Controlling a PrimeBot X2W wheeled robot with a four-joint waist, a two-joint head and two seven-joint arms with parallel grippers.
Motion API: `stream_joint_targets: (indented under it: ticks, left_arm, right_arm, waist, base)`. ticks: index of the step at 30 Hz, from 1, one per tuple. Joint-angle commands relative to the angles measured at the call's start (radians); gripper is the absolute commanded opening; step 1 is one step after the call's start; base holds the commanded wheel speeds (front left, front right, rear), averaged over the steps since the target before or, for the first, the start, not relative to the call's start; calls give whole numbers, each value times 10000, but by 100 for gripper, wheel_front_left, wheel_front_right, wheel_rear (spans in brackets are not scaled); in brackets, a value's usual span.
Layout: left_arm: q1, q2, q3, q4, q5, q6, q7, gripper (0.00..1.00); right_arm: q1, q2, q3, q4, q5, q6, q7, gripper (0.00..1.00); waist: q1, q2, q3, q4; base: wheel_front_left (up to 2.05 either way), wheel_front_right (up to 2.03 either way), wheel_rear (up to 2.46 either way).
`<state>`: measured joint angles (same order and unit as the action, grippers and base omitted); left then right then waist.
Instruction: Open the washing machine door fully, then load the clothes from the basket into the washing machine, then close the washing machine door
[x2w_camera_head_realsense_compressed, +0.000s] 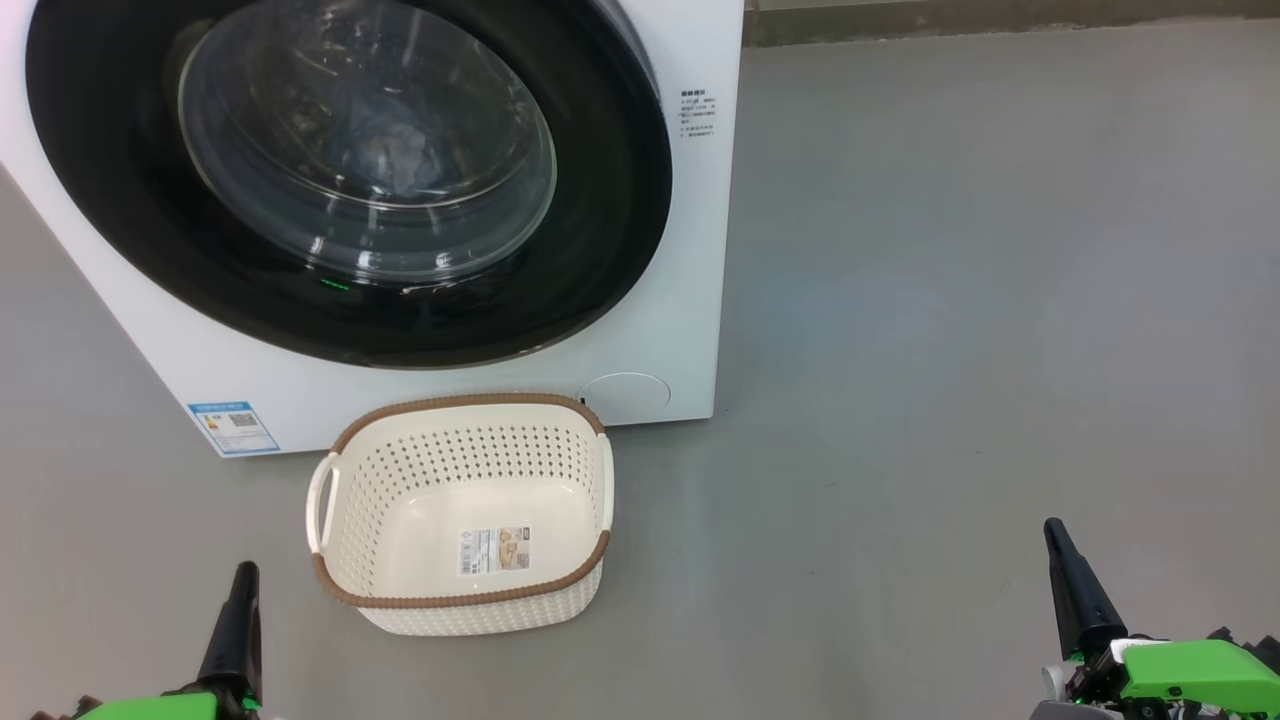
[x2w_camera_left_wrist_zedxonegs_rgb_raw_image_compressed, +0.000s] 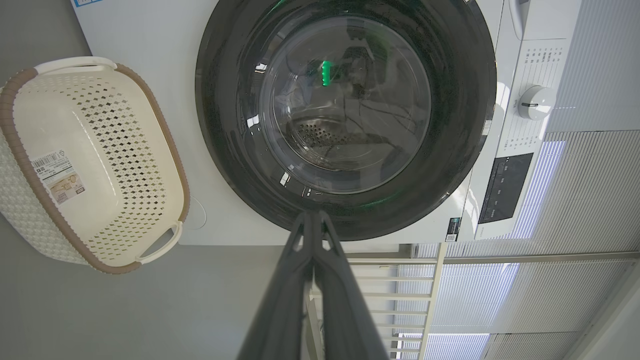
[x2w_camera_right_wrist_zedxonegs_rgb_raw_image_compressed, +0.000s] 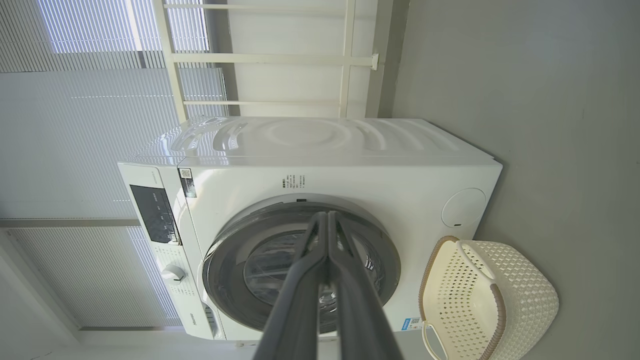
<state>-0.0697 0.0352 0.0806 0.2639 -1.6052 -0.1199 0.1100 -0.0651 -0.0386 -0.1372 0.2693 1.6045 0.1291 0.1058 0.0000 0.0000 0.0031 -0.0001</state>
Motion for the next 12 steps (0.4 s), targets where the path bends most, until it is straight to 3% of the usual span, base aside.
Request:
stream_joint_targets:
  ticks: [1,12]
  left_arm:
    - [-385,154,337,-187,-29,-107,37,0]
    - [-385,154,338,-187,-28,-107,38,0]
  right_arm:
    - [-430,-116,223,-245,32,16,83,0]
    - [-430,-116,226,-245,34,16,81,0]
  waist:
    - [0,0,0,1]
    - [0,0,0,1]
  base:
    - [0,0,0]
    - [0,0,0]
